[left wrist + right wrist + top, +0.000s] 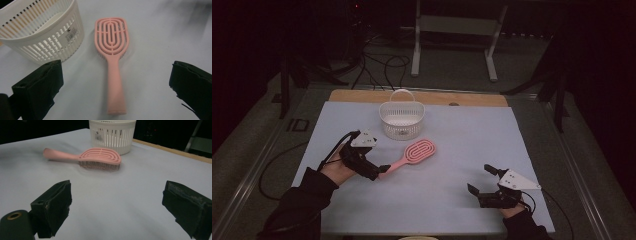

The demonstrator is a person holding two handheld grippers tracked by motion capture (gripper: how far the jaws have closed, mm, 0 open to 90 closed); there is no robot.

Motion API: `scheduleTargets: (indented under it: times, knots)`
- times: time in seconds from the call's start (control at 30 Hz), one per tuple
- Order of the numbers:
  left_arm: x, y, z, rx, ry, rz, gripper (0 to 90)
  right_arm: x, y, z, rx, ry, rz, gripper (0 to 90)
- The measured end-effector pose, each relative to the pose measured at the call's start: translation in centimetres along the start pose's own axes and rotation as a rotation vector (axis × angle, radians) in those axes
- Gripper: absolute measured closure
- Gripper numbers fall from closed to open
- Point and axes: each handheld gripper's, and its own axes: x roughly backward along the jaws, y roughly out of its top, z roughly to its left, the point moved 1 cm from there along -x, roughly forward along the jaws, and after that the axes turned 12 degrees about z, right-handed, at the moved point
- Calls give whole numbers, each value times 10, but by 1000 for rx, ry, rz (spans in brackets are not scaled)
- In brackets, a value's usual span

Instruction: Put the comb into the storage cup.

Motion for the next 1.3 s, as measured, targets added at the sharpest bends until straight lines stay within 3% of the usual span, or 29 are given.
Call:
scheduleTargets:
  times: [0.83,1.3]
  knots:
    - [-38,34,-4,-46,-43,149,4,-1,0,1,-4,4,3,85]
    - [-62,40,-1,-42,-63,253,5,-1,0,1,-3,6,4,85]
